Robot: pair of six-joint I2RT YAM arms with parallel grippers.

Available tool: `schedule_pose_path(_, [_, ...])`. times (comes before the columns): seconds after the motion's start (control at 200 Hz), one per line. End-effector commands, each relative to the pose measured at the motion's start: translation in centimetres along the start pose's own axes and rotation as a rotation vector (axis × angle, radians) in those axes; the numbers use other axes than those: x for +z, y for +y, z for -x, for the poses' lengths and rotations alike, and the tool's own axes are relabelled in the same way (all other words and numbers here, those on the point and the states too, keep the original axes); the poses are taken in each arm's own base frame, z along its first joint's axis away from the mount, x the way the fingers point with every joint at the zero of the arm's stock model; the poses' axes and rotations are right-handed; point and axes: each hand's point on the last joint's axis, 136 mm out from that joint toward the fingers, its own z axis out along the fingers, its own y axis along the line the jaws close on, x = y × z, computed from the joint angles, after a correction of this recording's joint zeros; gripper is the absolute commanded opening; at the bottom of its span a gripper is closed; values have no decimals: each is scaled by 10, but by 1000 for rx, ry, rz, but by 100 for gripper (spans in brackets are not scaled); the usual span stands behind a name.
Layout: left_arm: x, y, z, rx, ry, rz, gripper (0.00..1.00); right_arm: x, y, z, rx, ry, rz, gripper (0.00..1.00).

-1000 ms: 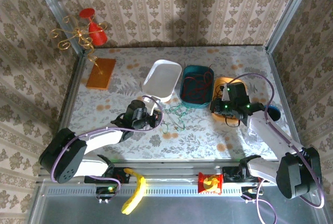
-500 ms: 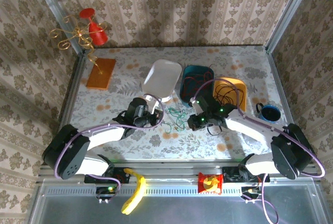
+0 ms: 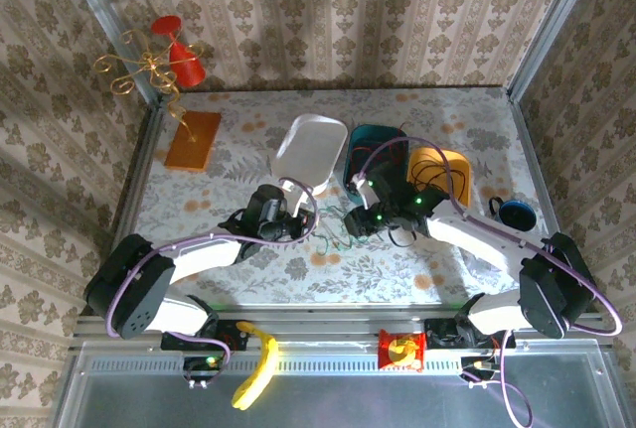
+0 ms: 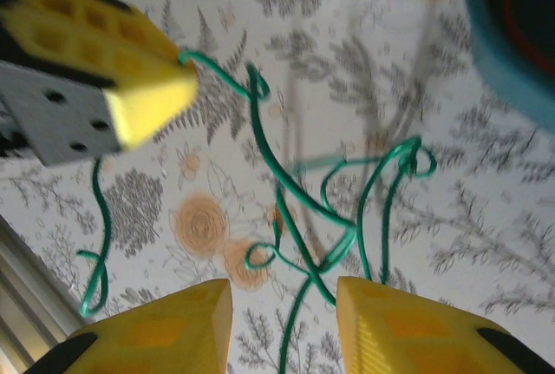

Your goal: Untangle the cables

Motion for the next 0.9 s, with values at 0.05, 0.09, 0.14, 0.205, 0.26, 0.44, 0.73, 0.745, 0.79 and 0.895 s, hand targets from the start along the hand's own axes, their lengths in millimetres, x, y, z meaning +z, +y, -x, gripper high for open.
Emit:
schedule_pose_path(0.05, [3,-8,7,5,2,-28,0,-9,-9,20,6,-41,-28,38])
schedule_pose_path(0.09, [2,-8,8,4,1,-28,0,-10,-11,23,28,-58,-17,38])
schedule_pose_path(0.14, [2,-8,7,2,1,-26,0,-13,-15,25,50,-75,-20,38])
schedule_pose_path(0.205, [2,-8,7,6,3,-26,0,-14,-20,26,68,-82,-29,39])
schedule_pose_path(0.26, [1,-9,7,9,1,-29,0,-13,-21,24,72,-80,-24,39])
schedule_pose_path(0.44, [1,-9,8,17,-4,-22,0,-4,-18,8,87,-18,8,39])
schedule_pose_path(0.73, [1,-8,9,26,-9,-16,0,12,-21,-33,148,90,41,36])
schedule_pose_path(0.745, [1,-8,9,27,-9,-16,0,13,-21,-34,148,91,45,35])
schedule_pose_path(0.79, [0,-8,10,27,-11,-16,0,14,-21,-37,160,94,53,35])
schedule_pose_path(0.895, [1,-7,8,27,-6,-14,0,14,-25,-40,191,88,64,35])
